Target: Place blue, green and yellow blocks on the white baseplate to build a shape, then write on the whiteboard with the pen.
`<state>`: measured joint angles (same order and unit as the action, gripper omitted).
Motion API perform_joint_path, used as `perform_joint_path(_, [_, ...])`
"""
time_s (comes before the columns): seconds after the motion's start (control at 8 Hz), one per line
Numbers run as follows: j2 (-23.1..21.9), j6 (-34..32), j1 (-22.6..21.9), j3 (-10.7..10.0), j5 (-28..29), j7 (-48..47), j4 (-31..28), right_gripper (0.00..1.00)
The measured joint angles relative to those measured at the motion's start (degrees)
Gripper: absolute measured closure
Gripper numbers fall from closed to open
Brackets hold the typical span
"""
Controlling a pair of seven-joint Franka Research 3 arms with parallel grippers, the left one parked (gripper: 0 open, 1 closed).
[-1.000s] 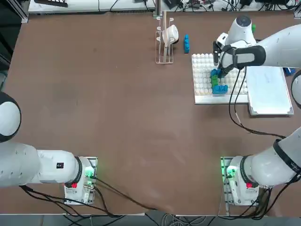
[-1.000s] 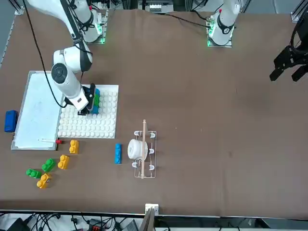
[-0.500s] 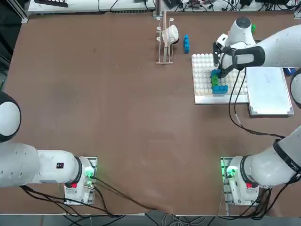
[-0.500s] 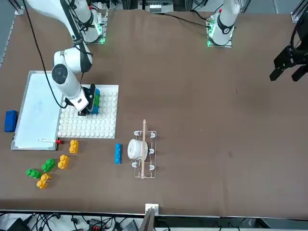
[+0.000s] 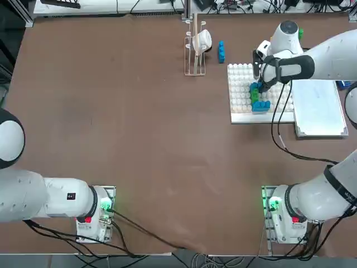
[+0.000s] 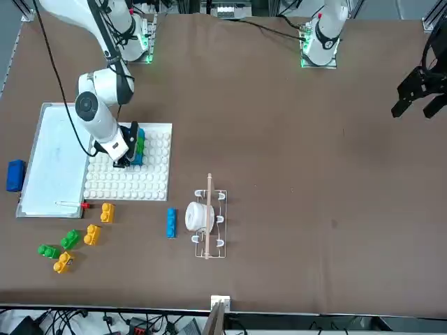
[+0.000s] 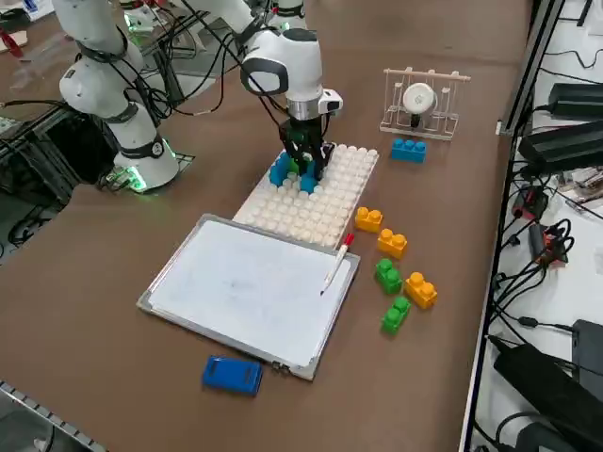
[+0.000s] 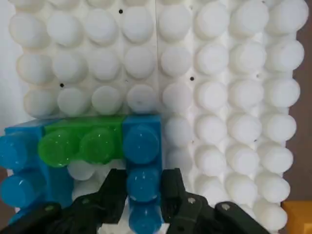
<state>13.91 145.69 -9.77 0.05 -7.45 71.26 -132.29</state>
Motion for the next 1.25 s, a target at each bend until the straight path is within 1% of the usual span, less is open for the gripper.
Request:
perform_joint_path(0.25, [-0.02, 0.05, 0.02, 0.0, 0.01, -0.01, -0.03, 0.6])
perform_joint_path(0.38, [-0.01, 0.14, 0.03, 0.0, 0.07, -0.11, -0.06, 0.59])
perform_joint_path(0.5, [0.97, 2.15, 0.06, 0.0, 0.19, -0.54, -0.09, 0.41])
perform_joint_path(0.62, [2.36, 3.96, 0.06, 0.0, 0.23, -0.66, -0.04, 0.29])
perform_joint_path(0.75, [2.5, 4.35, 0.07, -0.01, 0.24, -0.71, 0.03, 0.22])
perform_joint_path(0.88, [3.04, 5.32, 0.08, -0.01, 0.25, -0.75, 0.3, 0.06])
perform_joint_path(1.0, [3.44, 5.56, 0.09, -0.01, 0.25, -0.76, 0.49, 0.0])
perform_joint_path(1.25, [3.5, 5.63, 0.09, -0.01, 0.25, -0.79, 0.72, 0.0])
